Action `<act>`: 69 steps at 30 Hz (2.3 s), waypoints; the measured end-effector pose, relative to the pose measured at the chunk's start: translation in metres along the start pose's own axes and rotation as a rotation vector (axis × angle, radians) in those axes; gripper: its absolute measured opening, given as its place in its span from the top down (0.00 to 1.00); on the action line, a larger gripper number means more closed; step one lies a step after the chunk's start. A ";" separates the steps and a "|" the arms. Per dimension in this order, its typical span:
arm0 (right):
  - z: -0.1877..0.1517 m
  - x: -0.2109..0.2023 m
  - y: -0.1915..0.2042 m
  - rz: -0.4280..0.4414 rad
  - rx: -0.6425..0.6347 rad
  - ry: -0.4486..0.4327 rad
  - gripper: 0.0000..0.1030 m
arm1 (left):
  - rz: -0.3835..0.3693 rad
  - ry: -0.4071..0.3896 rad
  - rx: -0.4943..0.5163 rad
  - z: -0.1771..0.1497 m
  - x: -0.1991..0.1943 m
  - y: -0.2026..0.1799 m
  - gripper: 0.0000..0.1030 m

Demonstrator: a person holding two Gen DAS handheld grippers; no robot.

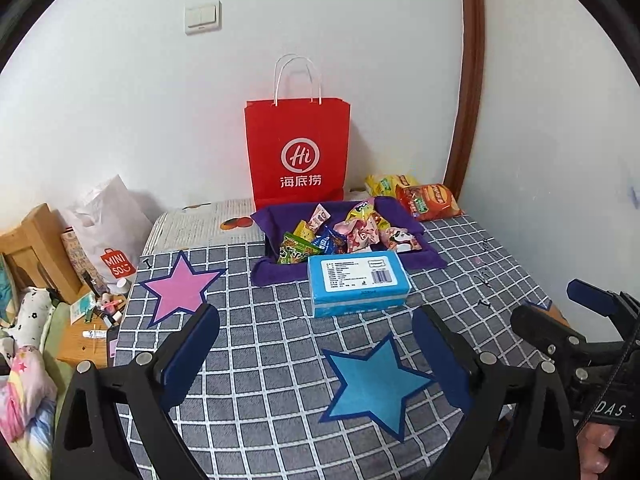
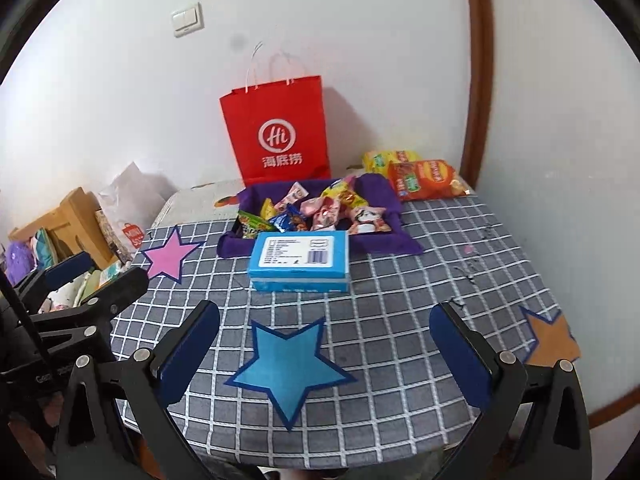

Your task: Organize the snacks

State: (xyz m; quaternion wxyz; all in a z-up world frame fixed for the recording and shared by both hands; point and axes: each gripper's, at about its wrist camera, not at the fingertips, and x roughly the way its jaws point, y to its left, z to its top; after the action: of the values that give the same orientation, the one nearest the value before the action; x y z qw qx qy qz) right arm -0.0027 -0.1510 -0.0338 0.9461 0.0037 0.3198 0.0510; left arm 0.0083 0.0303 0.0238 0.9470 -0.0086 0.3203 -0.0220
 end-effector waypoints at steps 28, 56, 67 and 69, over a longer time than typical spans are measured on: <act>-0.011 -0.026 -0.001 -0.018 0.000 -0.052 0.00 | -0.001 -0.033 -0.003 -0.004 -0.017 -0.004 0.05; -0.012 -0.025 -0.003 -0.009 0.002 -0.056 0.00 | 0.002 -0.029 -0.009 -0.005 -0.018 -0.003 0.05; -0.010 -0.027 -0.002 -0.013 0.003 -0.062 0.00 | 0.001 -0.031 -0.009 -0.004 -0.018 -0.003 0.05; -0.009 -0.027 -0.002 -0.014 0.004 -0.063 0.00 | 0.001 -0.031 -0.009 -0.004 -0.018 -0.003 0.05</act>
State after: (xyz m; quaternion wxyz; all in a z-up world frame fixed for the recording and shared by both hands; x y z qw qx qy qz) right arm -0.0294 -0.1560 -0.0248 0.9560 0.0050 0.2900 0.0434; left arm -0.0083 0.0276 0.0317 0.9518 -0.0131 0.3059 -0.0198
